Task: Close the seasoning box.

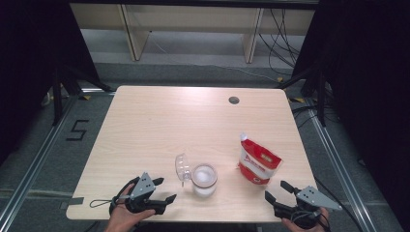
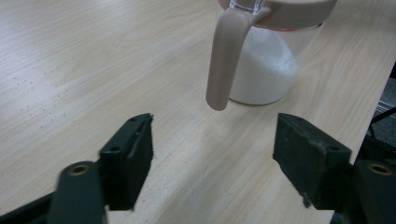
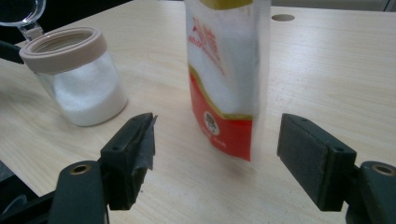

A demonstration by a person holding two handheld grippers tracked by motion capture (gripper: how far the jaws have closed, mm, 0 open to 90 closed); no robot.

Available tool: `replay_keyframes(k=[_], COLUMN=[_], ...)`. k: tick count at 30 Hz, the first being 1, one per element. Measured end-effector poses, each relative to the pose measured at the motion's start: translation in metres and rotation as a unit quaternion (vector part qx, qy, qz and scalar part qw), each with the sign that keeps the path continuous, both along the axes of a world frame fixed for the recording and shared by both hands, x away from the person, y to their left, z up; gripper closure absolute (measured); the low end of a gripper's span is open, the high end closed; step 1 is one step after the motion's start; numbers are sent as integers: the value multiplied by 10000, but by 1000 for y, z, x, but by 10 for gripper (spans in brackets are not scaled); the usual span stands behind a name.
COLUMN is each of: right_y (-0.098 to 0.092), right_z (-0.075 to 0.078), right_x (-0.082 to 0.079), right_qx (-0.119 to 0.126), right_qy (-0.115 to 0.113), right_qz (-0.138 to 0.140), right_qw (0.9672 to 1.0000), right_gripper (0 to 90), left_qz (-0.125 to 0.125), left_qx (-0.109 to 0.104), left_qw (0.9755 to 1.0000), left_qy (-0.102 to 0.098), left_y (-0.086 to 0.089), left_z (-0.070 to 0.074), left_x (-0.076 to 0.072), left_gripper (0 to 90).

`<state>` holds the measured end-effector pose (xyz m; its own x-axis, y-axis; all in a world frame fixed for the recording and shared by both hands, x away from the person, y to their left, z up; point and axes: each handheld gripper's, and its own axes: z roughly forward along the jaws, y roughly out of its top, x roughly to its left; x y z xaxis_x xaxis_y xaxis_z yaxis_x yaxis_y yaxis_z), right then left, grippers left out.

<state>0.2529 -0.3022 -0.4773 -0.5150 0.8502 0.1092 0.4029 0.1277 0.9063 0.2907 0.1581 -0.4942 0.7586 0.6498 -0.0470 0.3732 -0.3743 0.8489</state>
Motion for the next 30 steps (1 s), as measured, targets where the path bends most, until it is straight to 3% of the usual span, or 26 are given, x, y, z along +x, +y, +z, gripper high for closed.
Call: replay_keyframes(k=[2, 4, 5, 6, 8, 10, 11, 12, 13, 15, 19, 20, 22, 24, 30], right_y=[1, 1, 1, 1, 1, 0, 2, -1, 2, 0, -1, 1, 0, 1, 1], right_z=[0, 0, 0, 0, 0, 0, 0, 0, 0, 0, 0, 1, 0, 0, 0], right_x=[-1, -2, -2, -2, -3, -3, -5, -3, -6, -4, -6, -9, -7, -7, -7], right_qx=[-93, -145, -238, -250, -173, -184, -98, -222, -107, -298, -366, -232, -332, -325, -307], right_qy=[-32, -44, -56, -76, 23, -45, 72, -12, 127, -55, -5, 156, 46, 69, 79], right_qz=[81, 131, 209, 201, 183, 99, 43, 137, 11, 90, 101, 45, 135, 116, 128], right_qw=[9999, 9998, 9995, 9995, 9997, 9998, 9999, 9997, 9999, 9995, 9993, 9996, 9993, 9994, 9994], right_gripper=[285, 285, 285, 285, 286, 288, 287, 287, 288, 288, 288, 288, 288, 288, 288], left_qz=[-58, -164, -262, -189, -147, -108, -147, -191, -218, -232, -343, -298, -396, -298, -449], left_qx=[5, -137, -158, -357, -276, -285, -276, -261, -237, -302, -153, -267, -192, -260, -247], left_qw=[9999, 9997, 9995, 9992, 9994, 9993, 9993, 9992, 9990, 9988, 9982, 9984, 9976, 9982, 9973], left_qy=[-123, -134, -121, 43, -154, -215, -225, -247, -315, -311, -470, -393, -539, -461, -525], left_y=[1, 0, 1, 1, 2, 3, 3, 3, 2, -2, -6, -7, -8, -10, -14], left_z=[2, 4, 5, 7, 12, 17, 20, 21, 24, 27, 35, 36, 40, 43, 49], left_x=[-2, -3, -2, -3, -5, -5, -5, -5, -4, -3, 0, 0, 2, 1, 6], left_gripper=[436, 572, 641, 693, 814, 892, 893, 894, 894, 895, 895, 895, 895, 895, 894])
